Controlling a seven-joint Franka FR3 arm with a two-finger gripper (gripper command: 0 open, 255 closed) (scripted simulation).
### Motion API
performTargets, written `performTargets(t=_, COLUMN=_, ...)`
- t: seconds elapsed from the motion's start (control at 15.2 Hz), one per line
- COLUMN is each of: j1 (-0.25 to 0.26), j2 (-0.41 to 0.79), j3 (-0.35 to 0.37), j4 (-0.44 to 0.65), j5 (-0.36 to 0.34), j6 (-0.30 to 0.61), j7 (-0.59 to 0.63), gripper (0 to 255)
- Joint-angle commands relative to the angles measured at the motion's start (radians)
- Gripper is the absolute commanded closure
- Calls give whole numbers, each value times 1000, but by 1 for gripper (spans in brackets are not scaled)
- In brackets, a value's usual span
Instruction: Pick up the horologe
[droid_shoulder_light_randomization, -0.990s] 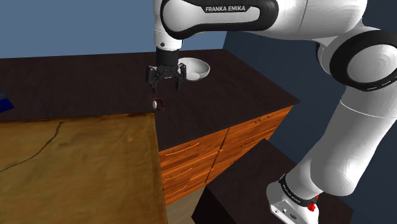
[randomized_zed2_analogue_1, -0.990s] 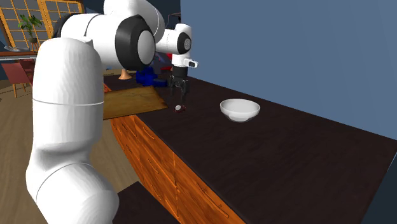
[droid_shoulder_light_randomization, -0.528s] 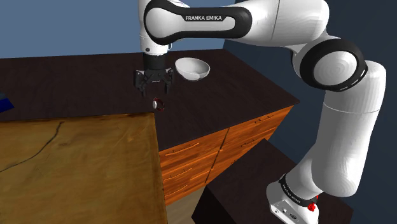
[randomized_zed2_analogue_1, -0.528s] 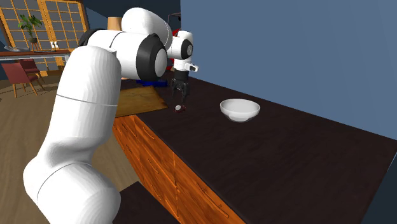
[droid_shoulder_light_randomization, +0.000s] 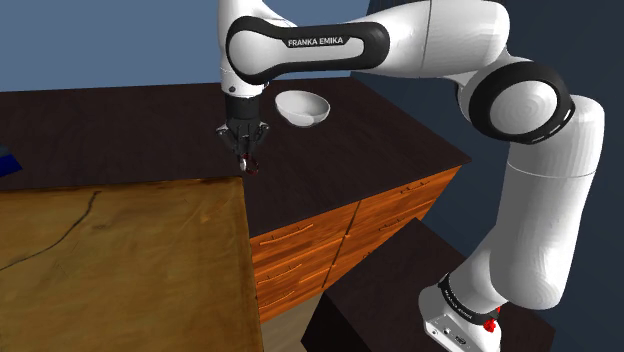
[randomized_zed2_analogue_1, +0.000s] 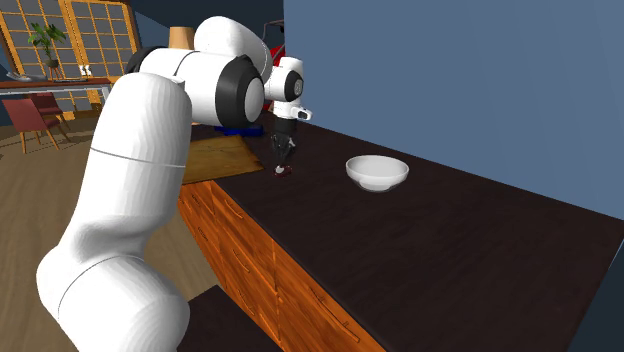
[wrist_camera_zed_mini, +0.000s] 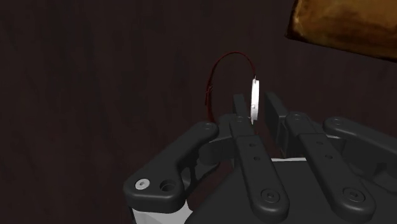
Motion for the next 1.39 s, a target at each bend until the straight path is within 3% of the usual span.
performTargets(t=0.0, j1=0, j2=0, j3=0, j4=-1, j5=0, j6=1, j7=0, gripper=255)
performTargets(t=0.4, j1=1, j2=1, j3=0, j4=0, j5=0, j6=0, j7=1, gripper=255)
performTargets(t=1.32, j1=15, j2=5, j3=5, j4=197, j5=-1, j6=-190, j7=15, gripper=255)
